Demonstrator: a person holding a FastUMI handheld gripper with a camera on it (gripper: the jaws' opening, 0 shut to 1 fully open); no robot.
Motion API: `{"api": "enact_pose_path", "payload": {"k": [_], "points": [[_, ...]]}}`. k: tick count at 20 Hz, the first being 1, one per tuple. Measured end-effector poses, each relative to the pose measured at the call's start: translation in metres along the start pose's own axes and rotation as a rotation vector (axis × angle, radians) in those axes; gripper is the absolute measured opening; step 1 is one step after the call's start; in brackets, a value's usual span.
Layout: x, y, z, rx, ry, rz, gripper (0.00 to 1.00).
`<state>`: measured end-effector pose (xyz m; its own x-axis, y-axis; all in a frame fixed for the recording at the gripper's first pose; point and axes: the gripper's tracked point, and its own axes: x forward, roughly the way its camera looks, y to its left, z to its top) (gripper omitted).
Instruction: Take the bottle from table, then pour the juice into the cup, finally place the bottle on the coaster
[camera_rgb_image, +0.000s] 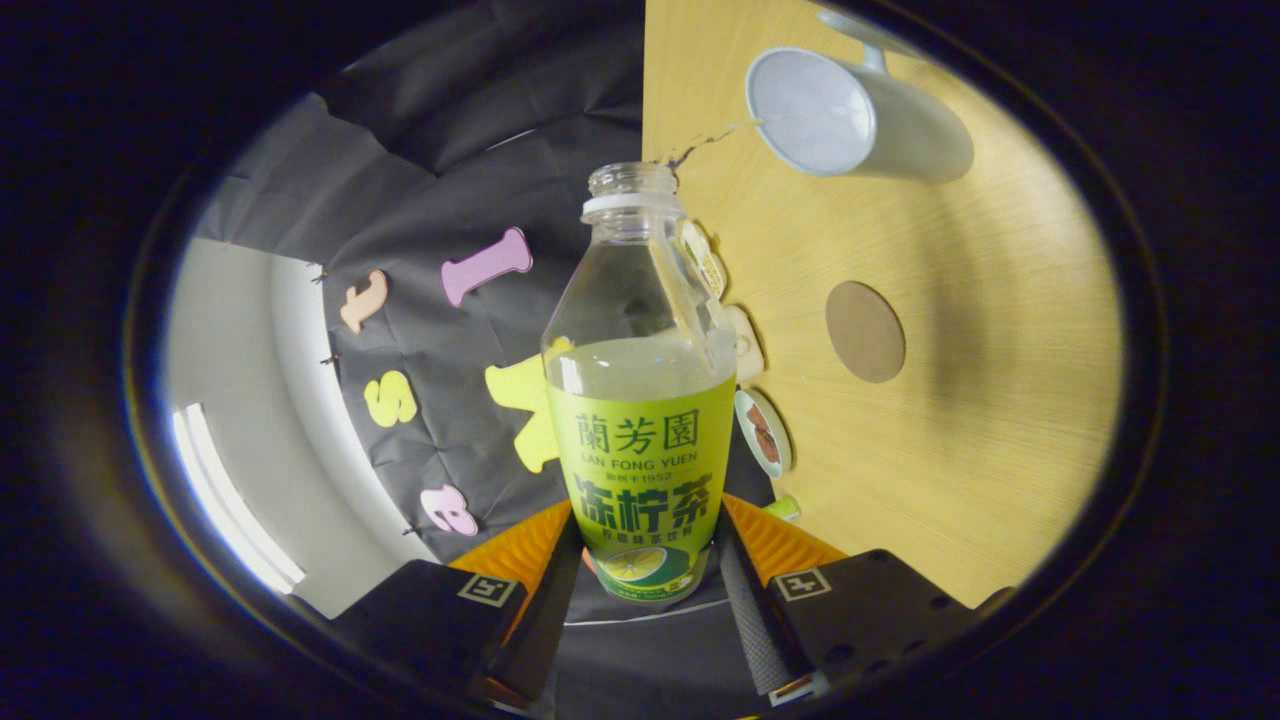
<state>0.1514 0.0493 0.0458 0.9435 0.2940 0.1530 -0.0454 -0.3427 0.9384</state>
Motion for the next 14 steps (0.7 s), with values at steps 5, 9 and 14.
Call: {"api": "enact_pose_path", "payload": {"k": [5,9,14], "points": [[0.002,0.006,-0.001,0.030,0.003,0.006,0.78],[0.001,0.009,-0.002,0.065,0.007,0.020,0.78],[0.005,0.015,-0.003,0.102,0.025,0.025,0.78]]}}
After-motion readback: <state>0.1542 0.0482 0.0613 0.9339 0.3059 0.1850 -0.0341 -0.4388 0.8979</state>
